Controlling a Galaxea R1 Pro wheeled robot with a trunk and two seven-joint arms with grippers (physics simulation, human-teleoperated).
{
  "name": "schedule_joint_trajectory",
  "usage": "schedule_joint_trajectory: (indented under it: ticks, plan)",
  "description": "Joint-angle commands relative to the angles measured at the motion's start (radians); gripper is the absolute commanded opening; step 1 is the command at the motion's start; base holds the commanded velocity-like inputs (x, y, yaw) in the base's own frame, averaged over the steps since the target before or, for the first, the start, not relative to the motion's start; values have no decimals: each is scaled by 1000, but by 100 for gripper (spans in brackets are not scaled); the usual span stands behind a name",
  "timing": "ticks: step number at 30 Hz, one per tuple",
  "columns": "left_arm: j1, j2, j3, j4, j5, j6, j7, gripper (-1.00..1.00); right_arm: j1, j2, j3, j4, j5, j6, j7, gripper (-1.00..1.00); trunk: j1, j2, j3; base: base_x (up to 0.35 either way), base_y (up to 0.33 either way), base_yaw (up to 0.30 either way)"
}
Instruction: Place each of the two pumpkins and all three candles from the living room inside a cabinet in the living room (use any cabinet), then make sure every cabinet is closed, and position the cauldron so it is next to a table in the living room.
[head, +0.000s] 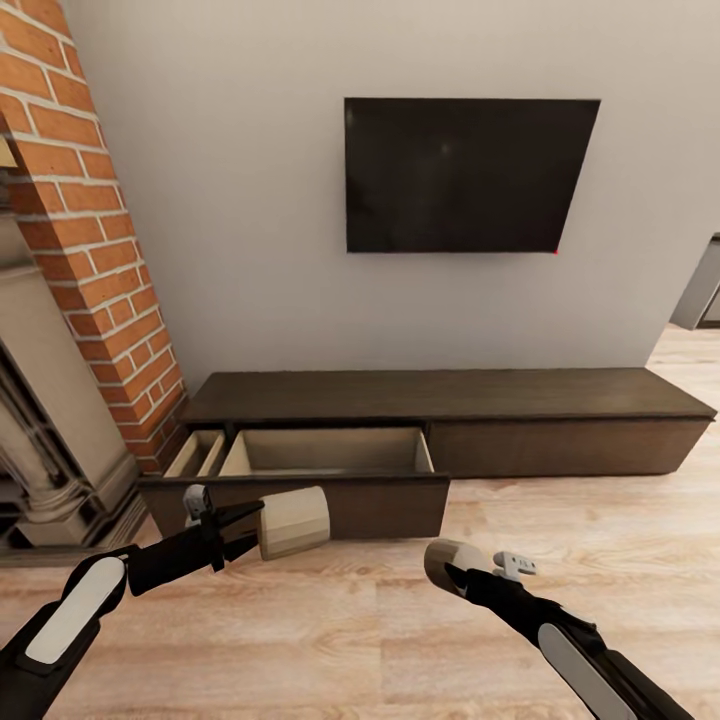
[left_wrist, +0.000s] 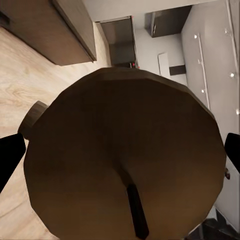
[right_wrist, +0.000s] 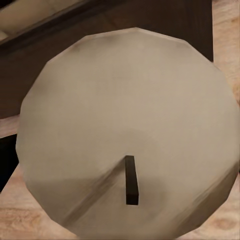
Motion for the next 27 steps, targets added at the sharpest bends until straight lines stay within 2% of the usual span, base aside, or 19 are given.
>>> schedule_joint_trajectory:
  ticks: [1, 9, 17, 27]
  plan:
    - [-1, 1, -1, 0, 2, 3, -4, -100, 0, -1, 3, -2, -8, 0, -7, -100, -4, 7, 2, 0, 0, 19]
    - [-1, 1, -2, 0, 2, 3, -4, -100, -1, -1, 7, -2, -7, 3, -3, -100, -35, 63, 27, 0, 0, 4]
    - [-1, 2, -2, 0, 0, 3, -4, -100, 0, -1, 8, -4, -6, 3, -1, -100, -35, 63, 27, 13, 5, 0]
    - [-1, 3, -1, 0, -1, 3, -3, -100, 0, -1, 9, -3, -6, 4, 0, -100, -35, 63, 27, 71, 125, 0]
